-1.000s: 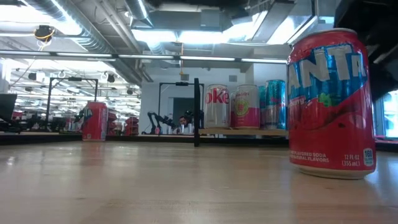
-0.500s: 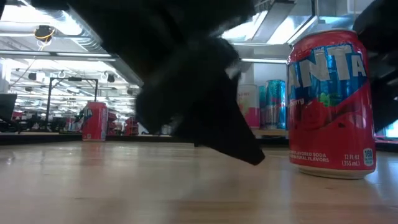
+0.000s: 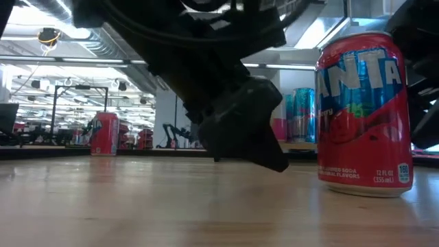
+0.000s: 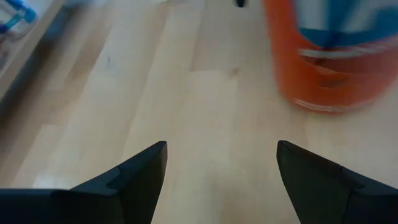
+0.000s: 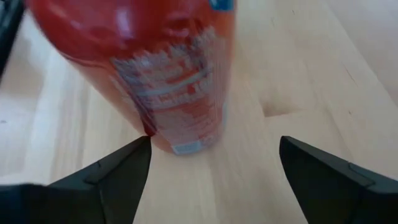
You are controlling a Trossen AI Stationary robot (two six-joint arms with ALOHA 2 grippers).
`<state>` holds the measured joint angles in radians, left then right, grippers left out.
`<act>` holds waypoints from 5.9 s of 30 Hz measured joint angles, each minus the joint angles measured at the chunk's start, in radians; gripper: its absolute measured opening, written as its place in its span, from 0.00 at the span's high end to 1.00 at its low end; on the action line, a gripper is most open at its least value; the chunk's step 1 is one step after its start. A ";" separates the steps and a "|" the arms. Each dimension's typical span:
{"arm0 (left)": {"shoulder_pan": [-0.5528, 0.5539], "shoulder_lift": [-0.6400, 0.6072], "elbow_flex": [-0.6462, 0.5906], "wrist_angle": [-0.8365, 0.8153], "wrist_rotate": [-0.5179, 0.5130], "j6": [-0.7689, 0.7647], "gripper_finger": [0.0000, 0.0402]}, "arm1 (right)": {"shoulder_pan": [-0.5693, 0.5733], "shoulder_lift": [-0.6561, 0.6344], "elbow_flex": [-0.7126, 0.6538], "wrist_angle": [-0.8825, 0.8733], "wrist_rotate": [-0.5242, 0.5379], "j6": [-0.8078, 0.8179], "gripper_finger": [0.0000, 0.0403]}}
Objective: Place canned beverage on shelf
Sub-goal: Put the bottom red soda can on the shelf
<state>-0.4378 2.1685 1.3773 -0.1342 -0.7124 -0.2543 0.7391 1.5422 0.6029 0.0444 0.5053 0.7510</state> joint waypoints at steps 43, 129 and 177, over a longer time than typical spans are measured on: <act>-0.056 -0.021 0.000 0.132 0.253 0.130 0.28 | 0.000 -0.197 0.001 -0.156 0.042 0.002 0.16; -0.171 -0.477 -0.372 -0.149 0.134 -0.028 0.28 | -0.544 -0.613 0.428 -1.121 0.010 -0.415 0.34; 0.287 -0.718 -0.628 0.075 0.629 0.449 0.28 | -1.722 -0.275 0.338 -0.683 -0.708 -1.074 0.34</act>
<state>-0.1505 1.4502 0.7498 -0.0589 -0.0833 0.1947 -0.9825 1.2668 0.9405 -0.6388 -0.2030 -0.3227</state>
